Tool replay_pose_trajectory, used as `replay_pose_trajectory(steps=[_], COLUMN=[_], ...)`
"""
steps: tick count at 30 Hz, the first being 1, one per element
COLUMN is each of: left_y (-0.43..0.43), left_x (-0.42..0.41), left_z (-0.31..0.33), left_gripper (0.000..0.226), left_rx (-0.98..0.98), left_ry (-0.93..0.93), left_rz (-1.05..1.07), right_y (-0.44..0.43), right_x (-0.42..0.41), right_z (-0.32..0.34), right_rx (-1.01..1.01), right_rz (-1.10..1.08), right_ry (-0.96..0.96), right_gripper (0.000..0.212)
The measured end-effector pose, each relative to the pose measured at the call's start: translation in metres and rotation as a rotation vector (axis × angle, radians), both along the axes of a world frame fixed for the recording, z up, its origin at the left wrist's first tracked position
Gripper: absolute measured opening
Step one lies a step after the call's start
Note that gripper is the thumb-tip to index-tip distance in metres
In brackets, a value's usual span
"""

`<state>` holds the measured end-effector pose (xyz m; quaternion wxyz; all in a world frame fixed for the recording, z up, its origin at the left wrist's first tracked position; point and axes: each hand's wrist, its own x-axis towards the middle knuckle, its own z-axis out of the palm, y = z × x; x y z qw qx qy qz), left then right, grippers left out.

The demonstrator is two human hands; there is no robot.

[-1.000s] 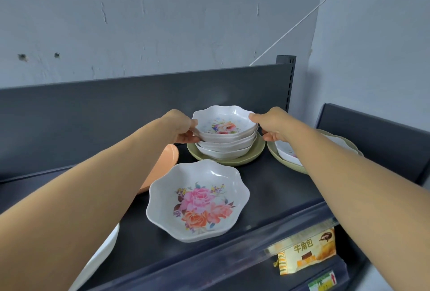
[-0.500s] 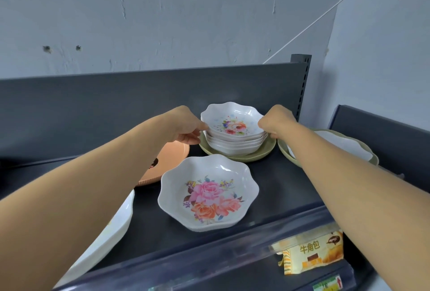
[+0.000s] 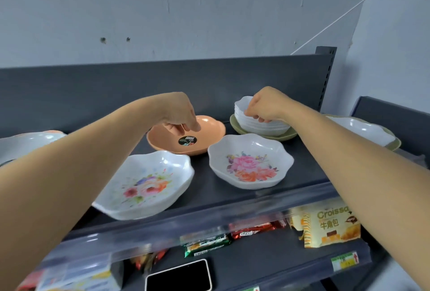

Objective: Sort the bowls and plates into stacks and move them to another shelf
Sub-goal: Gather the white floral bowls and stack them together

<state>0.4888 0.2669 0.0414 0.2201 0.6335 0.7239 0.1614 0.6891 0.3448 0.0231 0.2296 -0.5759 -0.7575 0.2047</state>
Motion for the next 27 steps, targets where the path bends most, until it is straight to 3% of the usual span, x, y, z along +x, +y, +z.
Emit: replay_pose_trajectory(steps=[4, 7, 10, 16, 19, 27], left_y=[-0.036, -0.058, -0.073, -0.082, -0.082, -0.078], left_x=[-0.051, -0.083, -0.101, -0.110, -0.113, -0.115], left_z=[-0.002, -0.010, -0.019, -0.034, -0.038, -0.031], left_gripper=[0.019, 0.027, 0.038, 0.033, 0.030, 0.026], left_rx=[-0.018, -0.082, -0.136, -0.099, -0.069, -0.010], left_ry=[0.255, 0.378, 0.300, 0.246, 0.250, 0.098], left_rz=[0.058, 0.088, 0.091, 0.070, 0.073, 0.070], right_y=[-0.035, -0.052, -0.067, -0.087, -0.094, -0.095], right_x=[-0.032, -0.051, -0.067, -0.069, -0.056, -0.013], right_z=[0.000, -0.005, -0.009, -0.013, -0.013, -0.022], right_rx=[-0.024, -0.046, -0.083, -0.070, -0.053, 0.033], right_rz=[0.106, 0.112, 0.108, 0.008, -0.073, -0.312], right_ry=[-0.075, -0.063, -0.057, -0.097, -0.125, -0.139], right_gripper=[0.026, 0.021, 0.027, 0.033, 0.019, 0.022])
